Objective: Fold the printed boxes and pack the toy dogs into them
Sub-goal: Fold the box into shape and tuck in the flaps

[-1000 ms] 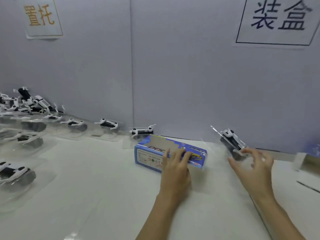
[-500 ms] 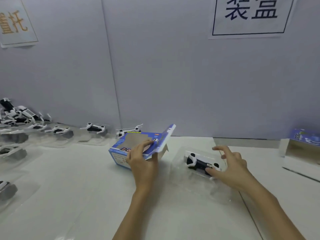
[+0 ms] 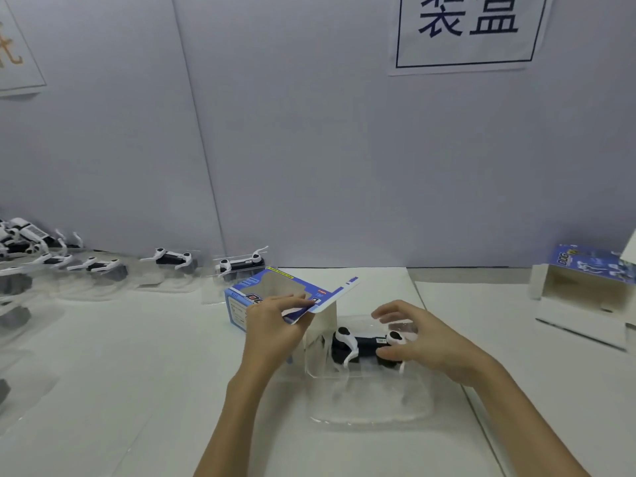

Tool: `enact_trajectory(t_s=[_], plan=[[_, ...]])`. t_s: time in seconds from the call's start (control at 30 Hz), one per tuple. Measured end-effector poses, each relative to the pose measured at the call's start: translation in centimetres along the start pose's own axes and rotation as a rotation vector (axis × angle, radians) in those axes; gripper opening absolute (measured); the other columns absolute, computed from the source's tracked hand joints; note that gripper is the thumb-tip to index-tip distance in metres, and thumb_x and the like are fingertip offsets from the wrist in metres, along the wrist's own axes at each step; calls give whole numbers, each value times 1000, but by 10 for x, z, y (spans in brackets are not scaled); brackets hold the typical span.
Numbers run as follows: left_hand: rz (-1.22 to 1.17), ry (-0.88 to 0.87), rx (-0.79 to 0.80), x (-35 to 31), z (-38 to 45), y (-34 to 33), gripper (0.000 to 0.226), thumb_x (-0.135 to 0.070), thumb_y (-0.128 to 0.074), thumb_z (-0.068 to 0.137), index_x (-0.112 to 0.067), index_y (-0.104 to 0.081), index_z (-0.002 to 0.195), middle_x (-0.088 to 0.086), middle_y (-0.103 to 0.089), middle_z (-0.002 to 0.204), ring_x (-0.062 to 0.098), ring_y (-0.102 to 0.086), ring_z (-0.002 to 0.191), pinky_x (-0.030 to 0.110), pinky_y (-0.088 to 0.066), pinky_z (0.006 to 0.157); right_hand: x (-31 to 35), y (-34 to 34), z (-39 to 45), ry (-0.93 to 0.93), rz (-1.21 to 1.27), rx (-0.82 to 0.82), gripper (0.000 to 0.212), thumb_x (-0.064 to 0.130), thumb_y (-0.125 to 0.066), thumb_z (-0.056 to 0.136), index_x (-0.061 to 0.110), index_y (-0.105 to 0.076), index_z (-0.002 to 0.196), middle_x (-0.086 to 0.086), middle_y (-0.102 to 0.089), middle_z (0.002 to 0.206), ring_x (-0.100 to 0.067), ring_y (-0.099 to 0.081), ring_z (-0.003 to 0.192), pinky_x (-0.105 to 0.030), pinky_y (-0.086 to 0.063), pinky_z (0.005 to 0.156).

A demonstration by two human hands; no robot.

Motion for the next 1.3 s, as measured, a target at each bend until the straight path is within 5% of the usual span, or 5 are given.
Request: enact_trajectory(t_s=[0.23,0.43,0.9,1.07,1.3], plan=[[93,32,345,-7,-7,-11,57,-19,-66,76,-37,-72,129,-13,-59,147,2,-43,143,34,-22,123,-13,20,10,-17,117,-330,37,9,-80,87,21,-64,118,-5,-57,121,-20,-57,116,-25,-57,63],[232,-29,474,-12,-14,-22,71,-40,-58,69,-49,-56,140,-24,-42,157,-5,-30,146,19,-10,104,-23,22,16,-2,236,-484,30,3,-76,89,16,-68,114,-9,-62,115,-17,-64,99,-31,-62,62],[322,-159,505,-20,-30,-52,105,-84,-58,65,-49,-24,158,-31,-18,160,-6,-2,151,26,9,120,-36,-11,19,-97,658,-597,26,20,-58,103,21,-63,128,-5,-67,128,-25,-64,121,-50,-49,109],[308,-185,288,-34,-33,-51,120,-107,-45,52,-48,-31,156,-28,-34,142,-2,-18,142,32,5,120,-31,3,22,-23,511,-535,24,2,-48,105,8,-66,120,-3,-69,117,6,-67,96,-13,-52,78],[295,-253,170,-40,-37,-54,113,-109,-44,52,-45,-48,145,-25,-42,131,0,-29,133,23,7,116,-21,13,26,32,312,-540,28,-3,-36,107,3,-63,112,2,-71,106,-12,-65,106,-19,-49,84]])
Point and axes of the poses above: each hand's wrist, its own z-axis towards the middle knuckle, its own y-axis out of the back of the hand, x = y × z, the point moved 9 cm from there along z, towards the middle knuckle
